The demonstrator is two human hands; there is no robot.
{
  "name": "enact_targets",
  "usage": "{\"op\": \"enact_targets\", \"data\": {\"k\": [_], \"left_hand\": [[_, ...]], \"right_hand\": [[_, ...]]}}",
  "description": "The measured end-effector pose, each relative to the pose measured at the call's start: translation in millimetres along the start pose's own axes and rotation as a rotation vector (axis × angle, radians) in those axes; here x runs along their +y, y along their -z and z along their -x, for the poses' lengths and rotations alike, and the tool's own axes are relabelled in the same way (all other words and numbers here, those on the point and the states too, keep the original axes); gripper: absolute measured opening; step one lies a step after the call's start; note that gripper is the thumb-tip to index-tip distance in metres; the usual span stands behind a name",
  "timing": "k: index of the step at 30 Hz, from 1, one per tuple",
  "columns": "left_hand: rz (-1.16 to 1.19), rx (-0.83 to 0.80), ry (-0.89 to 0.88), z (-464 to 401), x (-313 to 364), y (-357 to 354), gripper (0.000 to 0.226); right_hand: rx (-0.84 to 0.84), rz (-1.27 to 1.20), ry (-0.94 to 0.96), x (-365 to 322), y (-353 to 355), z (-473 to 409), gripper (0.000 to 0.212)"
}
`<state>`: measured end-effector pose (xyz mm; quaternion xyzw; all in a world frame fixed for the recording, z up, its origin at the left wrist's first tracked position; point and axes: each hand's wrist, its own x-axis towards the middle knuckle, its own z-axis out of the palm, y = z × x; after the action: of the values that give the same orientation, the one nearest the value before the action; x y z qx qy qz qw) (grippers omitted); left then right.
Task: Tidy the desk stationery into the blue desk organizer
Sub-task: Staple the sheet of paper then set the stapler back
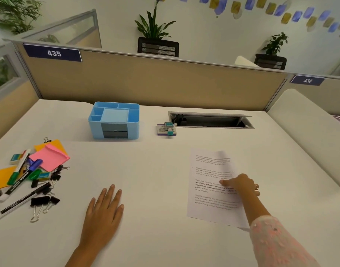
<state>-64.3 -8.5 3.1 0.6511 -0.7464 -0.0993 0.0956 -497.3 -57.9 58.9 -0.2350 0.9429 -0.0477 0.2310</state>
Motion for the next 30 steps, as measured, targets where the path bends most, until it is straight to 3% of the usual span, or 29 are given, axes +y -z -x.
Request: {"op": "enact_targets", "data": {"k": [3,6,8,14,19,22,26,30], "left_hand": [[-0.003,-0.023,-0.003,0.1,0.7,3.9,0.079],[-0.003,-0.025,-0.016,0.3,-0.9,4.4,0.078],[0.000,-0.024,-0.021,0.0,-2.2,4.6,0.078],[0.052,0.012,-0.018,-3.0,-6.5,-1.1,0.074],[0.235,0.068,0.071,-13.5,-9.4,-3.3,0.053],[0.314,0.112,0.091,-24.4,-10.7,2.3,0.056],[0.183,0.026,-0.099,-35.1,-16.0,0.5,0.065],[-0.036,-0.044,-0.216,-39.1,-18.7,-0.7,0.068]], "right_hand": [[-0.035,-0.102,0.078,0.3,3.3,-2.7,0.070],[0.002,-0.248,0.203,1.1,7.2,-3.3,0.027],[-0.012,-0.376,0.319,2.0,8.7,0.6,0.011],[-0.088,-0.612,0.577,-24.2,-7.9,44.3,0.024],[-0.188,-0.658,0.654,-62.7,-63.3,84.4,0.017],[-0.173,-0.631,0.700,-78.3,-92.8,100.4,0.010],[-0.068,-0.512,0.776,-85.1,-116.2,110.2,0.012],[0.089,-0.326,0.805,-82.6,-129.3,108.9,0.032]]}}
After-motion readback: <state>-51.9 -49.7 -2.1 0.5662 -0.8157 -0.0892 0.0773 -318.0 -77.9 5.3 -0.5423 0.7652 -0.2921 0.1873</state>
